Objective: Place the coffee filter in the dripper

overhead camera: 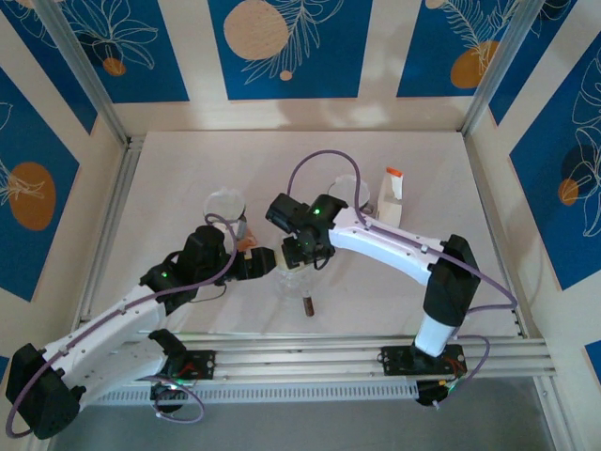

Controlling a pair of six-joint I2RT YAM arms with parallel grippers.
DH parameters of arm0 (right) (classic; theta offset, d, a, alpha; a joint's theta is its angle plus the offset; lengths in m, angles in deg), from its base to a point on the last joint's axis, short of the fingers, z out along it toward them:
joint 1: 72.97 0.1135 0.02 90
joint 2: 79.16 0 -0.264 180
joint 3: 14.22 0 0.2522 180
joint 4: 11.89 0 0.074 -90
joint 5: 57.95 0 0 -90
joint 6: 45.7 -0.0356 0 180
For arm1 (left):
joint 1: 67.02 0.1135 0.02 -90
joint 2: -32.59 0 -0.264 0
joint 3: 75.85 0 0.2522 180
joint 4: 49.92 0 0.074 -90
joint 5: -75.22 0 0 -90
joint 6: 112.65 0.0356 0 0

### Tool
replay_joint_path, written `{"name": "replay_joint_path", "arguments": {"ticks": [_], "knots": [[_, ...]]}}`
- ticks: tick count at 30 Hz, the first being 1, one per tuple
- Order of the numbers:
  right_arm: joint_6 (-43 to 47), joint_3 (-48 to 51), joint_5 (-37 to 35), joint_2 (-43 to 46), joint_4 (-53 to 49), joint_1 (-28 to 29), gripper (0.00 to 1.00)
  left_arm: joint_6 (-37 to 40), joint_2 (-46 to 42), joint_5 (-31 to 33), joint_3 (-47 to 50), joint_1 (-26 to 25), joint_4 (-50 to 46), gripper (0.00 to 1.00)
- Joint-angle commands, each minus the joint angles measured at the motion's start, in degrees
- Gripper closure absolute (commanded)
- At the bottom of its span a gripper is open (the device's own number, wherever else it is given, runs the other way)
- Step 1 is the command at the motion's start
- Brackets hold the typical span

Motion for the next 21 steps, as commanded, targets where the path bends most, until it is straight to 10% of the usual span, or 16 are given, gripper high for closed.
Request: {"name": "replay_joint_path", "arguments": {"ticks": [1, 21], "knots": [[-0.91, 0.54, 0.63, -1.42, -0.36, 0.33, 0.39, -0.36, 0.37, -1.09, 0.74, 0.71, 0.47, 0.14], [-1.24, -1.34, -2.37, -0.83, -1.6, 1.39, 0.4, -0.59, 0.46, -1.2, 1.16, 0.73, 0.82, 0.14]]}}
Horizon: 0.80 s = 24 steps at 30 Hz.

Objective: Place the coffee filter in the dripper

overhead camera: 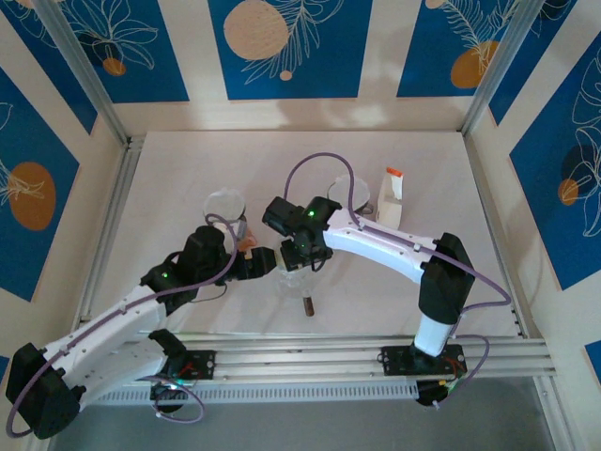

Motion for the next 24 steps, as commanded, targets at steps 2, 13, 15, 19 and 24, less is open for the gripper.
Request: {"name": "replay_joint_path", "arguments": {"ticks": [2, 13, 15, 19, 24], "knots": [[-1.11, -1.73, -1.85, 1.77, -1.53, 0.58, 0.39, -0.63, 0.39, -1.03, 0.71, 0.77, -0.2, 0.14], [-2.25, -3.64, -4.86, 5.99, -3.03, 1.25, 0.39, -0.77, 0.36, -1.03, 0.75, 0.73, -0.01, 0.14], [-2.46, -3.77, -5.6, 6.76, -3.31, 1.29, 0.4, -0.75, 0.3, -1.03, 0.8, 0.73, -0.06, 0.14], [-3.07, -3.51, -7.04, 8.71, -3.53, 1.32, 0.4, -0.86, 0.32, -0.93, 0.82, 0.75, -0.02, 0.14], [-4.25, -2.54, -8.87, 10.58, -4.56, 1.12, 0.4, -0.91, 0.3, -0.94, 0.76, 0.74, -0.1, 0.13]]}}
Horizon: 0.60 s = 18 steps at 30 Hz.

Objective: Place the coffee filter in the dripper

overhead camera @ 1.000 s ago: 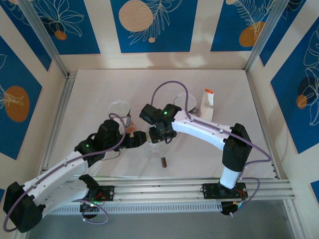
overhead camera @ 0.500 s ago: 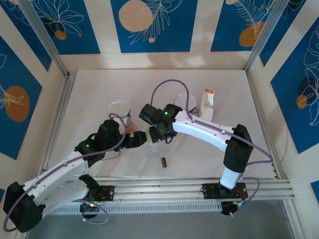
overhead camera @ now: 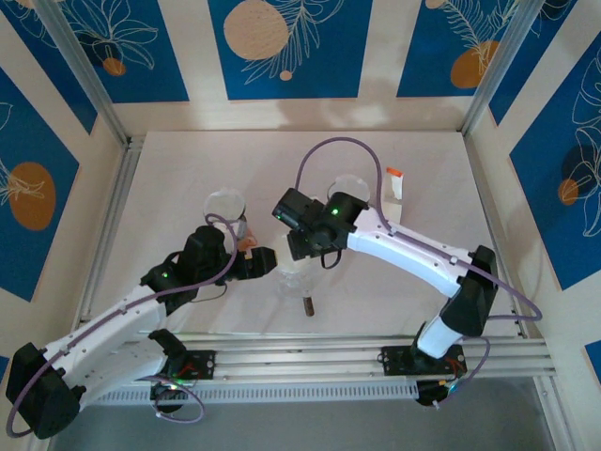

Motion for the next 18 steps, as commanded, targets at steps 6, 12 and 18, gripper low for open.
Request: {"name": "replay_joint_path", "arguments": {"ticks": [6, 12, 18], "knots": [[-3.9, 2.81, -3.73, 4.73, -2.76, -0.32, 0.4, -0.83, 0.19, -0.68, 0.76, 0.77, -0.37, 0.14], [-5.18, 4.84, -3.75, 5.41, -3.63, -1.14, 0.41, -0.84, 0.28, -0.68, 0.9, 0.76, -0.31, 0.14], [-4.41, 3.84, -4.2, 6.43, -1.78, -0.43, 0.41, -0.87, 0.26, -0.58, 0.73, 0.77, -0.46, 0.13]]}}
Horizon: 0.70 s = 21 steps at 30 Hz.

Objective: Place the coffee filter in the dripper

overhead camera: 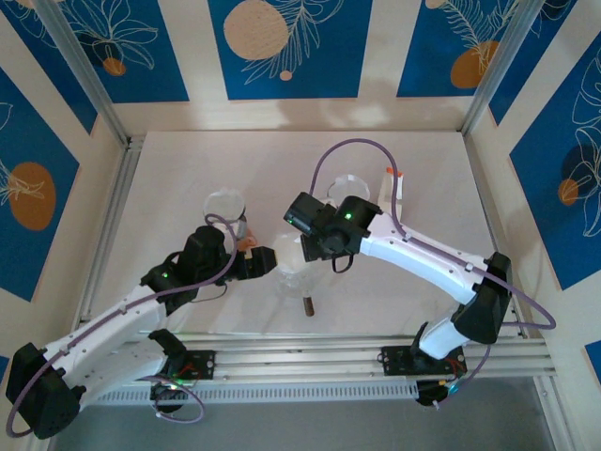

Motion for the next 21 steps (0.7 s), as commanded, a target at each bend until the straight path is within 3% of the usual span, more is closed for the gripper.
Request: {"name": "replay_joint_path", "arguments": {"ticks": [1, 21], "knots": [[-0.49, -0.69, -2.11, 2.43, 0.17, 0.54, 0.4, 0.04, 0.28, -0.59, 0.51, 0.77, -0.53, 0.13], [-1.93, 0.87, -8.08, 12.07, 2.49, 1.6, 0.4, 0.03, -2.25, -1.36, -3.09, 0.75, -1.02, 0.01]]}}
